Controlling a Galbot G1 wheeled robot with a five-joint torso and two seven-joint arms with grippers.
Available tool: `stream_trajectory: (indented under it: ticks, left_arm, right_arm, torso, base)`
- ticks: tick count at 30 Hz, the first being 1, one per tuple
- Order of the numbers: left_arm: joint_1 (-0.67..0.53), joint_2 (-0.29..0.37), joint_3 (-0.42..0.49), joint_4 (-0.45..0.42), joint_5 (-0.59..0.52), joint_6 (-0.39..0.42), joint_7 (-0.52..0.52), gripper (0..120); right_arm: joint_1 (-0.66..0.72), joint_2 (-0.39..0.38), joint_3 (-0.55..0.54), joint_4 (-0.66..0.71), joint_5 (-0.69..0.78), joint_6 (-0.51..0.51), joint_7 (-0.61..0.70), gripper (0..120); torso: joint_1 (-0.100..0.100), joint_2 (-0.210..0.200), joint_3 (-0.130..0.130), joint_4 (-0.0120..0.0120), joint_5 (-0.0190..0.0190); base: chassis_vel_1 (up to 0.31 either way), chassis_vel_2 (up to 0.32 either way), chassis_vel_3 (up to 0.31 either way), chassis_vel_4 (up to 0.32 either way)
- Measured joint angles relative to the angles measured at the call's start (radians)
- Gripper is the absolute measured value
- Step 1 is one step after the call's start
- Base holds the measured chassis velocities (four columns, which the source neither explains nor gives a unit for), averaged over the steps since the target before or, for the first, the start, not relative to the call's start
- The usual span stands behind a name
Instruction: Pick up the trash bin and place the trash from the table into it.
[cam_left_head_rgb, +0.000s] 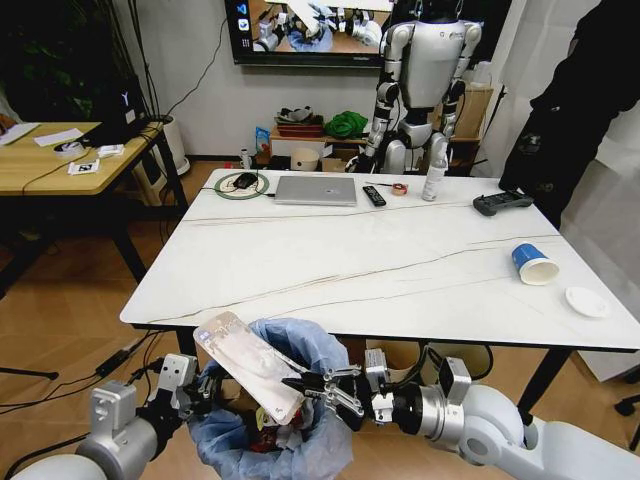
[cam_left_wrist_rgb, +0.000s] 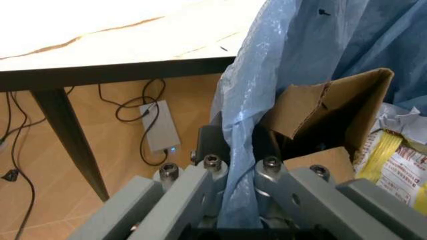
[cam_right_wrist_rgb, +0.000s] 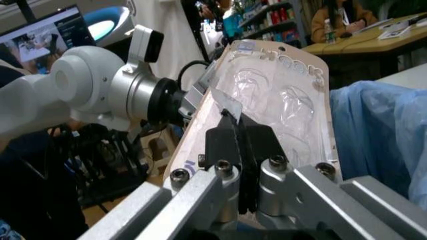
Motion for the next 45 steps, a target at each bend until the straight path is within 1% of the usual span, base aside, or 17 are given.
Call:
stream_trajectory:
  ticks: [21,38,40,41,42,43,44,45]
  left_arm:
    - [0.001,0.002,-0.004,0.0,0.0,0.003,-0.013,0]
    - [0.004,0.001,-0.003,0.0,0.0,0.008,-0.018,0]
    - [0.003,0.003,-0.004,0.0,-0.001,0.01,-0.018,0]
    - [0.003,0.005,-0.005,0.0,-0.002,0.011,-0.019,0]
    - [0.003,0.005,-0.005,0.0,-0.002,0.011,-0.019,0]
    - [0.003,0.006,-0.005,0.0,-0.002,0.013,-0.021,0]
    - [0.002,0.007,-0.005,0.0,-0.003,0.014,-0.022,0]
    - [0.001,0.007,-0.005,0.0,-0.004,0.014,-0.023,0]
  right_arm:
    - [-0.058,-0.017,0.029,-0.004,-0.02,0.007,0.009,0]
    - [-0.086,-0.011,0.044,-0.012,-0.044,0.012,0.023,0]
    - [-0.089,-0.011,0.047,-0.014,-0.049,0.014,0.025,7]
    - [-0.091,-0.011,0.049,-0.014,-0.051,0.014,0.027,14]
    - [-0.091,-0.011,0.049,-0.014,-0.051,0.014,0.027,14]
    - [-0.092,-0.012,0.05,-0.015,-0.051,0.014,0.027,16]
    - [-0.092,-0.012,0.051,-0.015,-0.051,0.014,0.028,23]
    - [-0.092,-0.012,0.051,-0.015,-0.051,0.014,0.029,26]
  torso:
    - [0.0,0.0,0.0,0.0,0.0]
    - [0.0,0.0,0.0,0.0,0.0]
    - [0.0,0.0,0.0,0.0,0.0]
    - [0.0,0.0,0.0,0.0,0.0]
    - [0.0,0.0,0.0,0.0,0.0]
    - [0.0,0.0,0.0,0.0,0.0]
    - [0.0,0.0,0.0,0.0,0.0]
    - [0.0,0.0,0.0,0.0,0.0]
  base:
    - [0.0,0.0,0.0,0.0]
    - [0.0,0.0,0.0,0.0]
    - [0.0,0.0,0.0,0.0]
    - [0.0,0.0,0.0,0.0]
    - [0.0,0.0,0.0,0.0]
    - [0.0,0.0,0.0,0.0]
    - [0.0,0.0,0.0,0.0]
    - [0.0,0.0,0.0,0.0]
